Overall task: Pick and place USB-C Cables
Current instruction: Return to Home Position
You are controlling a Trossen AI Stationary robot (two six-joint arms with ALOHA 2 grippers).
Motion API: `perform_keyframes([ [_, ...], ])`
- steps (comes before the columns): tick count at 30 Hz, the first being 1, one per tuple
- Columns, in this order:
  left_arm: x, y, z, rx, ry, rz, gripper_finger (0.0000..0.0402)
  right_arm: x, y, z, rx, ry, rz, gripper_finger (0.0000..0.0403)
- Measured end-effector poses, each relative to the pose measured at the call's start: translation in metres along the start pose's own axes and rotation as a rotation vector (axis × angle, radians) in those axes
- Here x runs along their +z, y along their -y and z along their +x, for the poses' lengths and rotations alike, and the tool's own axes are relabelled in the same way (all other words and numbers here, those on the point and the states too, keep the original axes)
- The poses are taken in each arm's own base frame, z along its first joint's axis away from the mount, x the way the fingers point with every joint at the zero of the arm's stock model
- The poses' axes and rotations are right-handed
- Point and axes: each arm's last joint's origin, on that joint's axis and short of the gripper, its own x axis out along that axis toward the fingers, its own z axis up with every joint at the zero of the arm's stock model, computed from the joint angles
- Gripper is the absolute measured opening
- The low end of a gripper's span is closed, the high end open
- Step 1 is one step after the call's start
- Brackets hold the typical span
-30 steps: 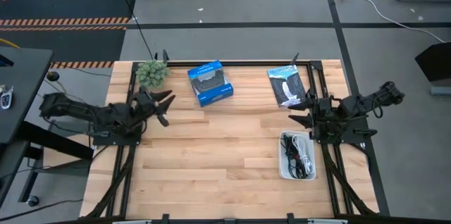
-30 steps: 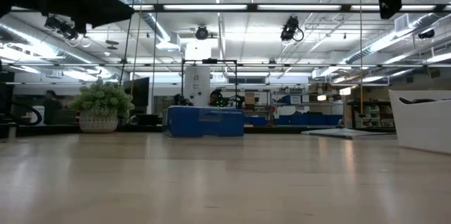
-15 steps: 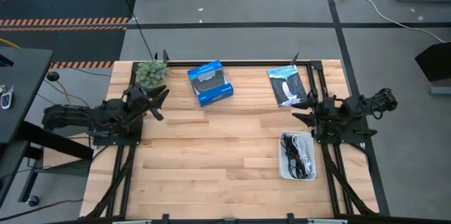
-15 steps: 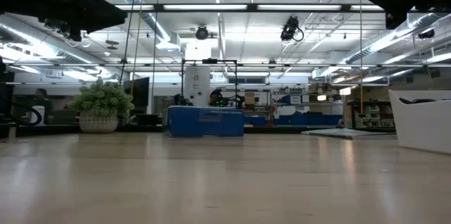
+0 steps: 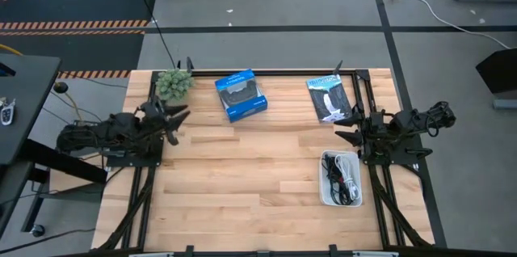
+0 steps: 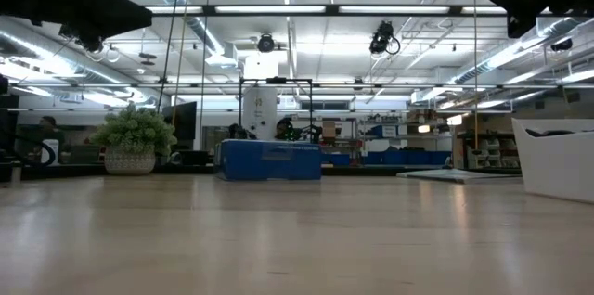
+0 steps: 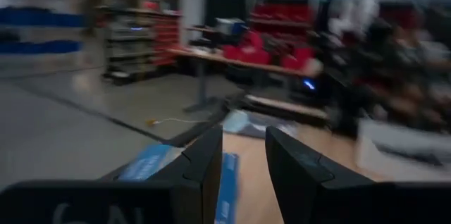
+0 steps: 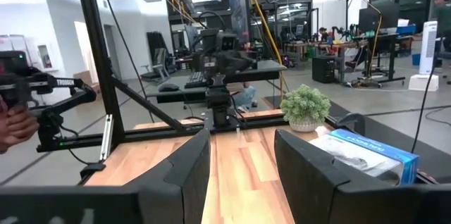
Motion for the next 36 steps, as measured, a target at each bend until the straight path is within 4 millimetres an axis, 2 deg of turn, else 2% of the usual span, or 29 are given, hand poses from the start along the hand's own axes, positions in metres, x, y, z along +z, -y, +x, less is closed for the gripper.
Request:
perform_keyframes([
  [4,-0.003,0.004,0.000,-0.141,-0.027,0.081,0.0117,0.000,0.000,0.000,0.000,-0.001,0.001,0.0165],
  [11,-0.009,0.007,-0.001,-0.260,-0.085,0.139,0.0117,-0.001,-0.001,0.000,0.041,-0.002,-0.024,0.0165],
  [18,-0.010,0.010,-0.002,-0.380,-0.090,0.155,0.0117,-0.019,-0.002,0.005,0.023,0.000,-0.083,0.0165],
  [27,-0.014,0.010,-0.002,-0.383,-0.109,0.162,0.0117,-0.022,-0.002,0.006,0.016,0.007,-0.089,0.0165],
  [30,-0.031,0.012,0.003,-0.366,-0.102,0.174,0.0117,-0.022,-0.002,0.006,0.016,0.006,-0.091,0.0165],
  [33,-0.050,0.011,0.008,-0.269,-0.057,0.174,0.0117,-0.022,-0.002,0.006,0.015,0.006,-0.091,0.0165],
  [36,-0.056,0.009,0.010,-0.177,-0.028,0.160,0.0117,-0.022,-0.002,0.006,0.014,0.006,-0.092,0.0165],
])
